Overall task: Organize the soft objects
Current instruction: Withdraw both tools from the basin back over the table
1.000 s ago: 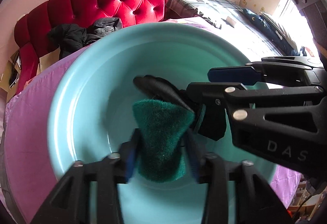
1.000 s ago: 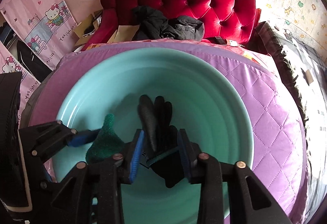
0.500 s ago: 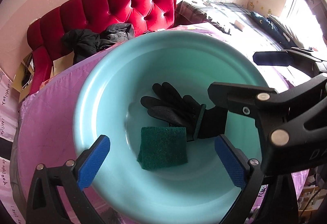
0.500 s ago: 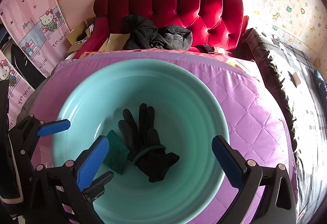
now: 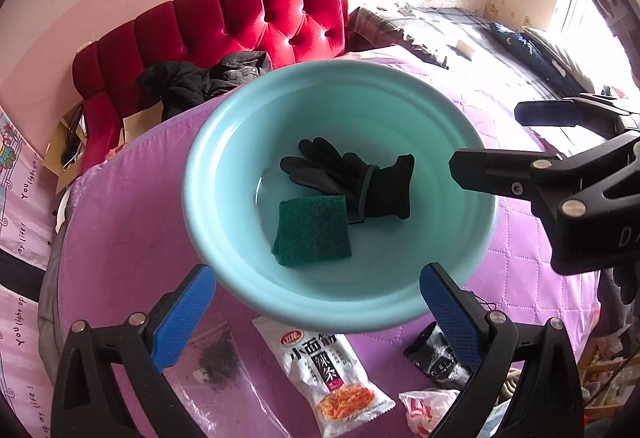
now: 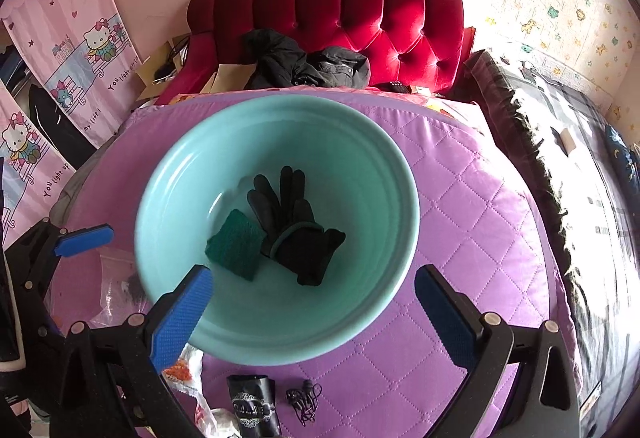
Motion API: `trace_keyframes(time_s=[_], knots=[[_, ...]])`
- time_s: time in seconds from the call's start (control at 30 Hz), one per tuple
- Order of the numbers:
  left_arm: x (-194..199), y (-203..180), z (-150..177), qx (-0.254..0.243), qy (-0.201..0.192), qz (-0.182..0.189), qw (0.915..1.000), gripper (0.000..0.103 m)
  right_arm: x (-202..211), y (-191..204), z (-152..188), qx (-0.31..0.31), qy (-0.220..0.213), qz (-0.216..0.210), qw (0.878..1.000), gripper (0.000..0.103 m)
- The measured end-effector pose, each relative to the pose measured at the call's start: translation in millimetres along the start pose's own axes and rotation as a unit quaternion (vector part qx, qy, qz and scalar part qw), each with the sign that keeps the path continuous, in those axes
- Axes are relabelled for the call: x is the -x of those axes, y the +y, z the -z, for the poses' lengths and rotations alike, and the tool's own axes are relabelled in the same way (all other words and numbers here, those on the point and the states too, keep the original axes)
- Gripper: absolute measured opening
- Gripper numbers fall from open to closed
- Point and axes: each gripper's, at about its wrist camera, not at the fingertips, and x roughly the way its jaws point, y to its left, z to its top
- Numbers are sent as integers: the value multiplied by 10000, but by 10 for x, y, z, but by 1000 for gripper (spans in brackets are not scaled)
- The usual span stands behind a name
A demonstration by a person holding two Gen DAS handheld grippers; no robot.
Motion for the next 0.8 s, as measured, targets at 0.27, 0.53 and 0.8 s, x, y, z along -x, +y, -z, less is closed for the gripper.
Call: trace_keyframes(time_s=[0.27, 0.53, 0.8], knots=[[338, -30, 360, 128, -107, -10, 9999, 103, 385, 41, 407, 84, -17, 54, 9999, 103], [569, -19, 782, 255, -36, -69, 9996, 103, 708, 141, 800, 194, -77, 47, 9998, 103], [731, -49, 1232, 396, 48, -127, 9991, 103, 854, 247, 1216, 318, -22, 17, 9995, 103]])
